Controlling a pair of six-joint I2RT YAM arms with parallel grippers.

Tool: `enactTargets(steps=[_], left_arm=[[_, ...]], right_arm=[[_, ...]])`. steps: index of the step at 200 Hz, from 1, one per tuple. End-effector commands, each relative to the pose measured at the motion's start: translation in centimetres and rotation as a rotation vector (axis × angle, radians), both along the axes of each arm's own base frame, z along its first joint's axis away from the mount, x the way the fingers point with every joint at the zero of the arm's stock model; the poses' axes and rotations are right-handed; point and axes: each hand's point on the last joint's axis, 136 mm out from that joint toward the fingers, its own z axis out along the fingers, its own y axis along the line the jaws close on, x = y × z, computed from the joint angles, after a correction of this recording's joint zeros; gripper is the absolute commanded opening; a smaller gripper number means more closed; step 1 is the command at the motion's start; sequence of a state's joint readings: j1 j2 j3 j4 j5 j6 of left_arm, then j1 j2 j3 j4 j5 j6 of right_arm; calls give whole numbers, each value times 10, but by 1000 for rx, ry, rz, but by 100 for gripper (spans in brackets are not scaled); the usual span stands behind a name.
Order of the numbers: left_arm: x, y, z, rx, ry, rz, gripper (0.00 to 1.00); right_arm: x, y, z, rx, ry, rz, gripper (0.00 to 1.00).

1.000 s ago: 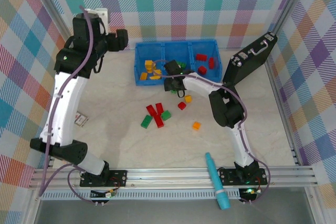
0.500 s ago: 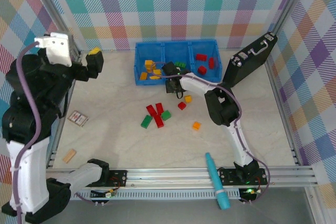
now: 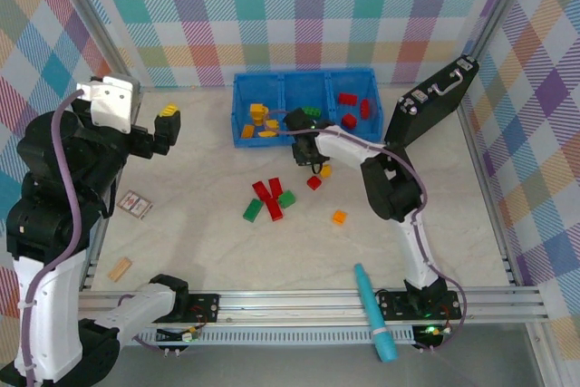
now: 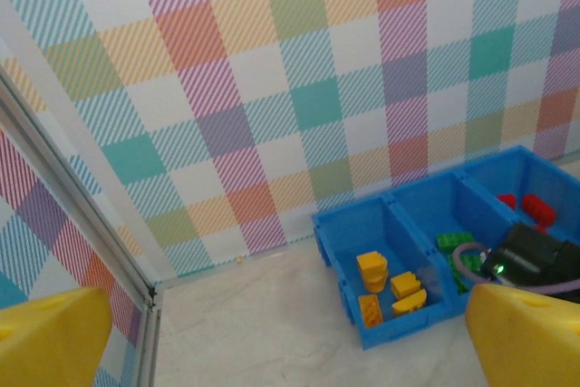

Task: Sort the legos into containers by color
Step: Pick up the lego from the center of the table, then place the lego in the container.

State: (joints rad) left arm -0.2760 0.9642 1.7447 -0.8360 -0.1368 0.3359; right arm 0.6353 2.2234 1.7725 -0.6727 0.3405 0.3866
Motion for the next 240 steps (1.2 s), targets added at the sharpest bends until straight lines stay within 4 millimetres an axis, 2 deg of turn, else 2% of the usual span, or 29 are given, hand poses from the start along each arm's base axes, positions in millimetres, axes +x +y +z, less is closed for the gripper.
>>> enactTargets(steps=[1,19,38,65,82,112,146,162,194,218,240], left_arm=[[0,6,-4,32,-7,26,100],[3,2,-13,39,15,7,100],[5,-4,-20,29,33,-23,100],[16,1,-37,50,80,18,100],[22,4,-47,66,103,43,100],[29,2,-66,49,125,31,100],[39,-12,-109,-72,216,-15,100],[47,-12,-134,-147,281,21,100],[48,-30,-184,-231,417,-21,100],[47,-50,-209,-237,509,-78,100],[51,-73,-225,-222,570,-124,100]], right_arm=[[-5,-6,77,14,-98,55,29],[1,-6,118,24,-172,91,30],[14,-1,150,34,-241,123,31],[38,9,178,42,-291,158,31],[55,15,186,46,-317,178,32],[87,13,175,83,-326,166,32],[119,9,154,156,-336,140,32],[128,12,144,177,-333,147,32],[144,18,122,196,-331,186,34],[153,16,100,202,-303,201,35],[155,16,90,187,-299,232,38]])
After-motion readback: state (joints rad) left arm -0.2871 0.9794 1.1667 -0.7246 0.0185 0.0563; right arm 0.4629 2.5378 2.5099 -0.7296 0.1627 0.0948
